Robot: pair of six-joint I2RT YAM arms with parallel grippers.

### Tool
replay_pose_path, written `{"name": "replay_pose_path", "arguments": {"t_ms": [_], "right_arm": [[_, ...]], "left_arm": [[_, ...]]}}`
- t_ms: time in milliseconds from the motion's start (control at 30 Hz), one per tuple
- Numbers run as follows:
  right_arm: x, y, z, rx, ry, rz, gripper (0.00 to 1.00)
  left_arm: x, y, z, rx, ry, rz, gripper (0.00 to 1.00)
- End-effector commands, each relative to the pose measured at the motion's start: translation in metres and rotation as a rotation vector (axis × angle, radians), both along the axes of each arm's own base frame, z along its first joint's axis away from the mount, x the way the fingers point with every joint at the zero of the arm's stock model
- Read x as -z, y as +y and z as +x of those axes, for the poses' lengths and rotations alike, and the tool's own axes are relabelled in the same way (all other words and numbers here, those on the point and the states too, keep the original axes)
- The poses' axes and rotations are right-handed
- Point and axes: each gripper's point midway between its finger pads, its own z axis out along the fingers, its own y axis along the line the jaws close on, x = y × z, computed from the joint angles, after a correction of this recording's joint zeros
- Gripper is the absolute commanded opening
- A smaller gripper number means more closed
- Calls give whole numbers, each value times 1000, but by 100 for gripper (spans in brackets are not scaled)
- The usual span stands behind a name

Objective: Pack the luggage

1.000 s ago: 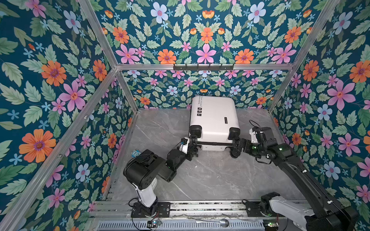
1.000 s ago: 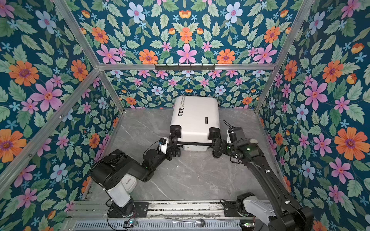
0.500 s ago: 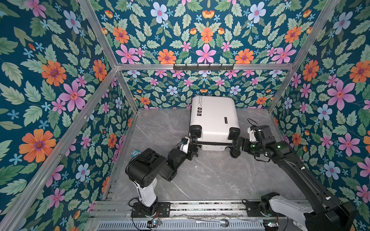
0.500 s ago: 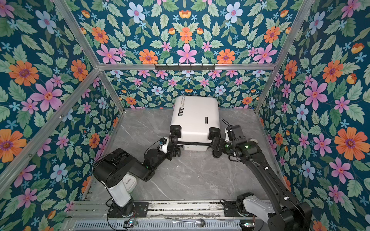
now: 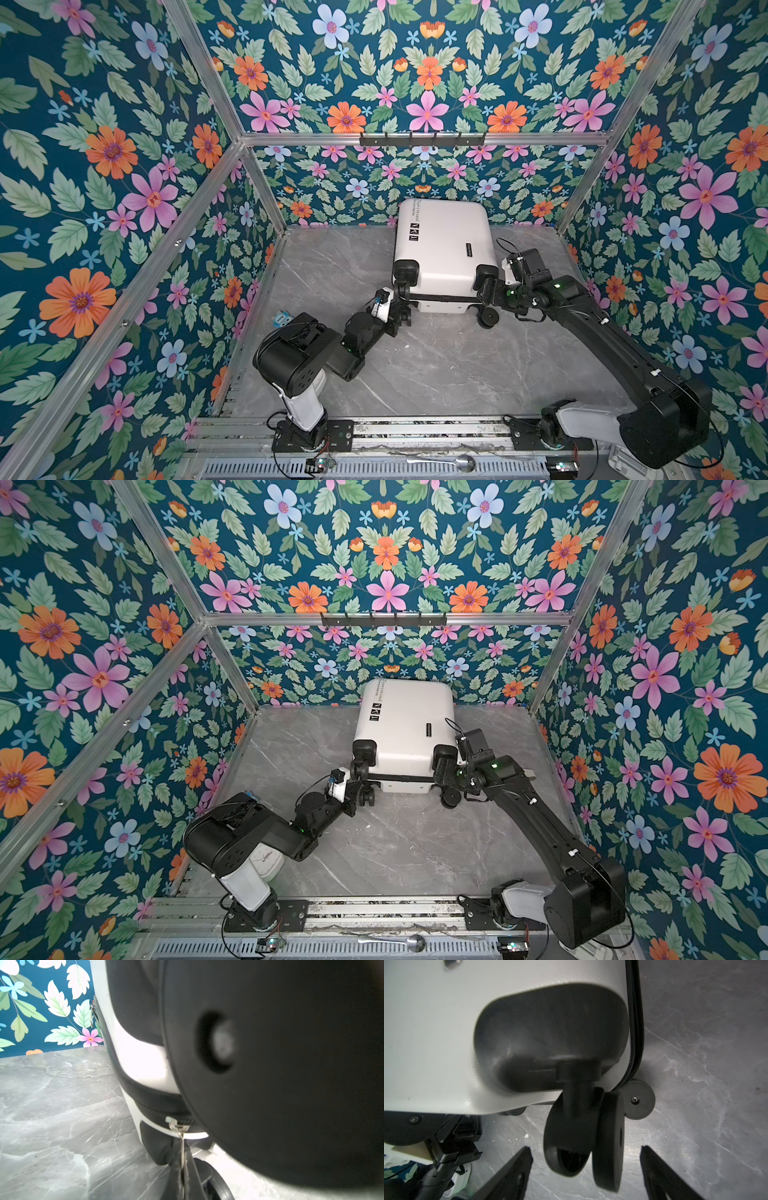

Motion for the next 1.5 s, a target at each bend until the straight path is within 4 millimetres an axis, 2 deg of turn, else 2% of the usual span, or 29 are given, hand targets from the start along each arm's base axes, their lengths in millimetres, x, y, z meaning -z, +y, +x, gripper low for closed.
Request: {"name": "replay_pose_path", "arguments": {"t_ms": [0,333,500,867,1133,1467], "right_arm": [[-1,2,6,-11,-14,-5,66],[-4,8,8,-5,-13,33,18],[-4,13,7,-4,-5,56,1],[-9,34,1,-54,-8,6,0],[-7,48,-2,-77,-4,14,0],[-5,52,-4,-84,-2,30,0]], "left_arm": [[-14,-1,-1,2,-61,2,0],[-25,-9,-12,0,-128,83,0],[-27,-21,-21,20,-146,122,0],[-43,-62,-43,82,-197,120,0],[-41,-96,-57,170,-186,105,0],[-33,-143,-81,305,-160,79,0]]}}
